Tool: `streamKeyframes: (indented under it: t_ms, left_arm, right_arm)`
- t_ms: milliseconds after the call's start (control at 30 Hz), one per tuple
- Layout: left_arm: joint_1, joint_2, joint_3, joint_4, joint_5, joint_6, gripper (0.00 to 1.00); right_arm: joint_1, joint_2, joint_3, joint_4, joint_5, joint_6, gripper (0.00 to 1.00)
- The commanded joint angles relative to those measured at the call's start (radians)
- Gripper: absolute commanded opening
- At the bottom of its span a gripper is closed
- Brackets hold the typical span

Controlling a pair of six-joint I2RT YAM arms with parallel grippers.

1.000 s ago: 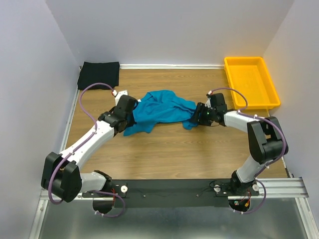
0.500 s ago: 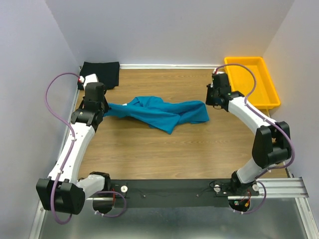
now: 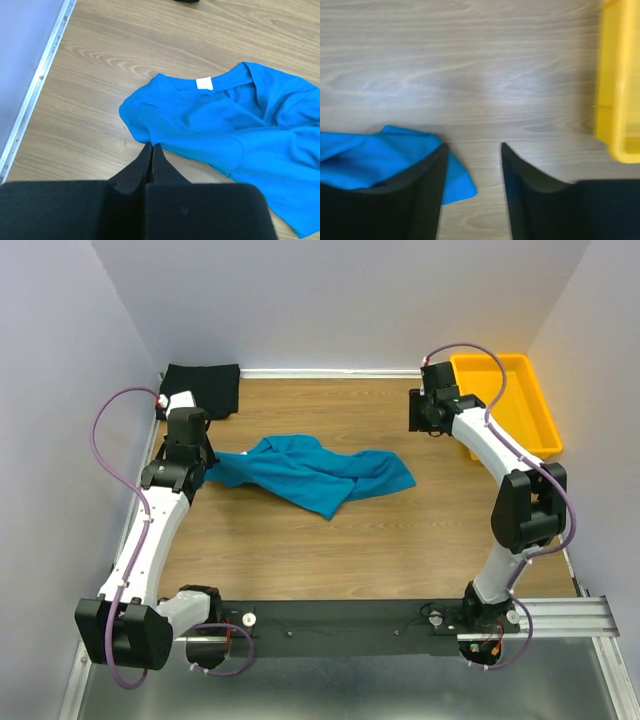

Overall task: Fold and stack the t-shirts
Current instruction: Flatten the tshirt out

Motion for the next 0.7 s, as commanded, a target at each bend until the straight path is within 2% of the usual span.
streamKeyframes:
  t_ms: [0, 133, 267, 367, 433, 533, 667]
  left_arm:
    - [0.006, -0.012, 0.015, 0.025, 0.049, -0.002, 0.00]
    - [0.006, -0.015, 0.002, 0.039, 0.058, 0.001, 0.00]
    - [0.006, -0.009, -0.002, 0.039, 0.052, 0.004, 0.00]
    - [0.006, -0.009, -0.008, 0.045, 0.056, 0.001, 0.00]
    - [0.006, -0.011, -0.009, 0.047, 0.058, -0.001, 0.00]
    - [0.006, -0.017, -0.009, 0.045, 0.043, 0.002, 0.00]
    - [0.006, -0.023, -0.017, 0.047, 0.033, 0.002, 0.00]
  right_arm:
    - [0.001, -0.029, -0.134, -0.052, -0.248, 0.104, 0.60]
    - [0.020, -0.080, -0.300, -0.005, -0.320, 0.172, 0.72]
    - [0.049, -0.085, -0.413, 0.080, -0.392, 0.243, 0.74]
    - [0.066, -0.074, -0.461, 0.164, -0.385, 0.290, 0.74]
    - [0.067, -0.052, -0.470, 0.202, -0.329, 0.309, 0.73]
    - [0.069, -0.008, -0.461, 0.225, -0.223, 0.307, 0.67]
    - [0.070, 0.039, -0.429, 0.230, -0.182, 0.295, 0.62]
